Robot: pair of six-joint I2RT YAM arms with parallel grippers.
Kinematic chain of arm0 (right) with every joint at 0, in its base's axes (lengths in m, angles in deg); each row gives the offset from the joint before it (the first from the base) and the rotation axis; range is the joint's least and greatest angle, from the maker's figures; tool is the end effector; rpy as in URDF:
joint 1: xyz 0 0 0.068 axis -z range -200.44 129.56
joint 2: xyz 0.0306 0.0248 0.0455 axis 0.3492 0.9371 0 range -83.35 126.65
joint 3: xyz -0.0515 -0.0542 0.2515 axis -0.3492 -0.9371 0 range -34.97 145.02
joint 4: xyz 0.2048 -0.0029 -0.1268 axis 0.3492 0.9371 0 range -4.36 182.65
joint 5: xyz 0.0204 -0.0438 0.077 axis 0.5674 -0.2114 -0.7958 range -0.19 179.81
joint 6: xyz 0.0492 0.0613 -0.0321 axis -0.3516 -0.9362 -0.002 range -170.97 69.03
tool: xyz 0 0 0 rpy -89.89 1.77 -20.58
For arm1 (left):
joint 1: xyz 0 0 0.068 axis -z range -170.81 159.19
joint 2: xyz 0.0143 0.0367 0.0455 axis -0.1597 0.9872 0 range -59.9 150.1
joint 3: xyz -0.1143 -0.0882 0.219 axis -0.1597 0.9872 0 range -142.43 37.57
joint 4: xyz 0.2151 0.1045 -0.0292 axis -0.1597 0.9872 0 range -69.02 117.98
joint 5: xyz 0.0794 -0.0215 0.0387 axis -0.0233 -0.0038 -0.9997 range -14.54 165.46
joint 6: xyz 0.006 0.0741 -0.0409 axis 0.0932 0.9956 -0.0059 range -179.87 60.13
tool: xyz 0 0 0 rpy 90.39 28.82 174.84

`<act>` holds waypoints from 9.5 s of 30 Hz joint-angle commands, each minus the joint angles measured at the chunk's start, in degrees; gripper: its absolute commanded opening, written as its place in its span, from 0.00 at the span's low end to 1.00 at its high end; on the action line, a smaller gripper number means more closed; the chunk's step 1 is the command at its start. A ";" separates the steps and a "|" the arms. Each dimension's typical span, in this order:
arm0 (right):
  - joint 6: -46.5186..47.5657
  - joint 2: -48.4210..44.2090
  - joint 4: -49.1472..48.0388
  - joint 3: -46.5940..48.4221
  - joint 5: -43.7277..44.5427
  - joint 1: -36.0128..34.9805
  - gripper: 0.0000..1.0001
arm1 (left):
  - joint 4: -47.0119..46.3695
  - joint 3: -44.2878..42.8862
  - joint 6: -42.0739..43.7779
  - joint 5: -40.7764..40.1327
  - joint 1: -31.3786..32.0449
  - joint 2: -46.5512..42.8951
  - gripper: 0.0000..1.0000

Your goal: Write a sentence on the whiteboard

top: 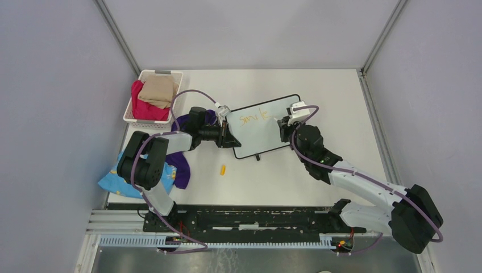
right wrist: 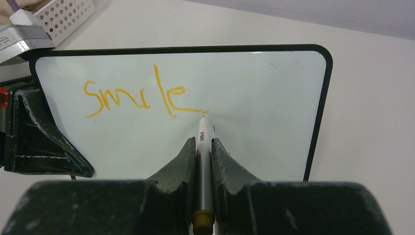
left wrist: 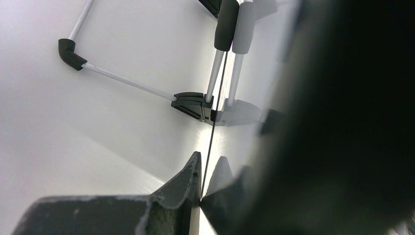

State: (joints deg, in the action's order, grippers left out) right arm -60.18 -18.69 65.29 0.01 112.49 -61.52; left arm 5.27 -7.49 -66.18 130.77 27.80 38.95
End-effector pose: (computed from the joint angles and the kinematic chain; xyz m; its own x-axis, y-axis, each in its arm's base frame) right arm 0.2269 0.1597 0.2609 -0.1717 0.0464 -0.9841 -0.2960 0.9503 0.0964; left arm 0.2939 -0.1636 0.1473 -0.6684 0.1590 -0.7266 0.7259 0.3524 -0.5906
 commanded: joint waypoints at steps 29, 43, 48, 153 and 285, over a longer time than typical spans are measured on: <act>8.08 7.16 -2.54 13.13 2.50 -11.91 0.00 | 5.95 -0.60 3.95 -4.87 1.34 2.54 0.19; 8.77 10.62 -3.65 14.50 8.69 -11.54 0.00 | 6.10 -0.50 4.02 -5.04 1.34 2.19 0.18; 8.67 10.82 -4.57 14.17 8.67 -11.24 0.00 | 6.21 -0.57 4.11 -5.12 1.42 2.23 0.18; 10.40 -16.59 0.58 -1.51 1.22 -12.57 0.00 | 7.03 -0.74 2.61 -6.97 1.68 -0.23 0.45; 10.12 17.20 -6.91 6.16 8.35 -21.59 0.00 | 8.01 -2.38 3.87 -6.45 1.48 2.13 0.09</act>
State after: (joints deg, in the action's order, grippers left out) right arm -49.80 -1.75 59.67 4.23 121.47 -82.96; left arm 8.73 -9.39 -66.16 129.28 28.00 39.71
